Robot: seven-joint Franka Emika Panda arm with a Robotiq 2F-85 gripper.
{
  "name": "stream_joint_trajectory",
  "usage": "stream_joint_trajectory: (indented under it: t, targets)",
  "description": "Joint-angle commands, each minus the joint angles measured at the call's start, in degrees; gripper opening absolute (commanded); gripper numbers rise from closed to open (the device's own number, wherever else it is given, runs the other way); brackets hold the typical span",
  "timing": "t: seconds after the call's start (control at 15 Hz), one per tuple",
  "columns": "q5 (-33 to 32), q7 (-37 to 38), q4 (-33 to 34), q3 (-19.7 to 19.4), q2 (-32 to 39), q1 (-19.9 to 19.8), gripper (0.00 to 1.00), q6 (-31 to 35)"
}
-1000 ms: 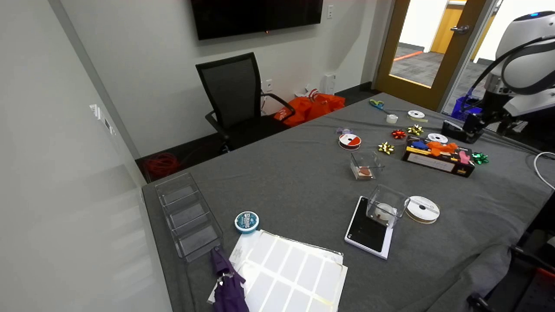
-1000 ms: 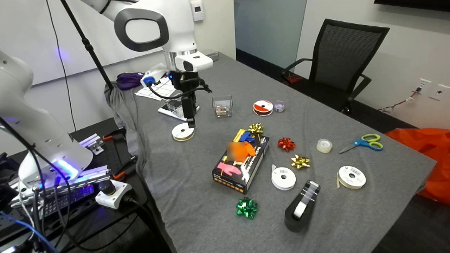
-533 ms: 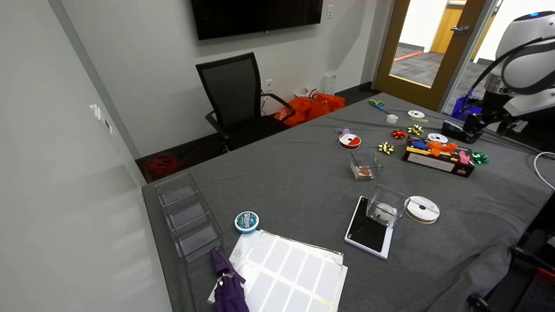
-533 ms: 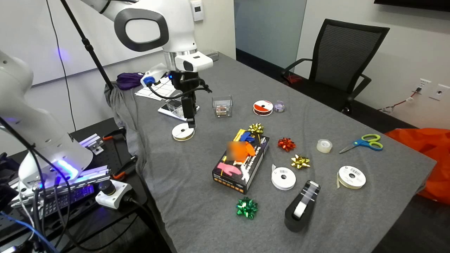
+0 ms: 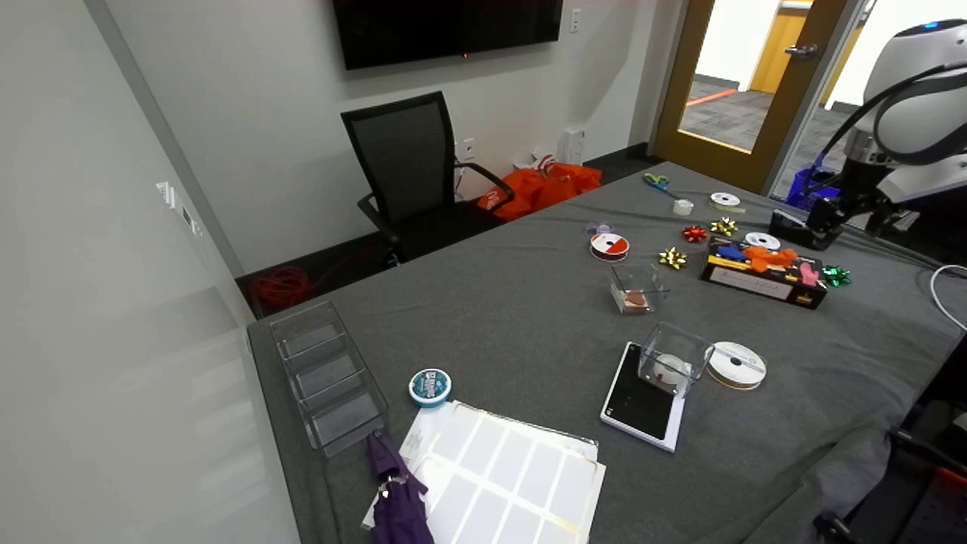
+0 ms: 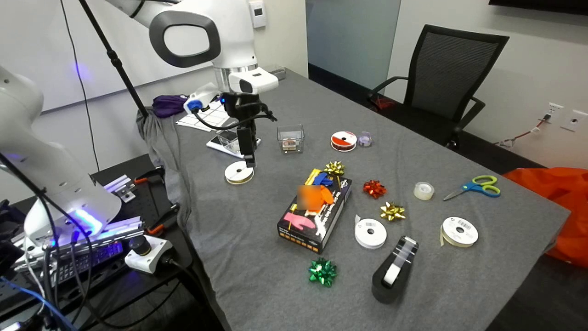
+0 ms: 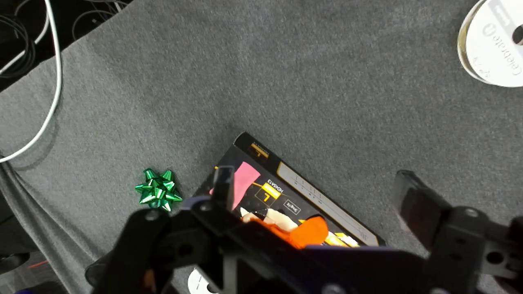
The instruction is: Put the left tape on the black object, then move the right tray to the right
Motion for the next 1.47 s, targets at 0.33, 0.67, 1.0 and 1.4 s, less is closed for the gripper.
stream_joint_trajectory:
  t: [0.33, 0.67, 1.0, 1.4]
  targets:
    - [0.02, -0.03, 0.07, 0.23, 0.0, -0.23, 1.0, -0.1]
    - [0.02, -0.03, 0.07, 0.23, 0.0, -0.23, 1.0, -0.09]
    - [0.47, -2.07, 1.2, 0.6, 0.81, 0.13, 1.0, -1.76]
    - [9.17, -10.67, 2.83, 1.22, 1.56, 0.55, 1.0, -2.59]
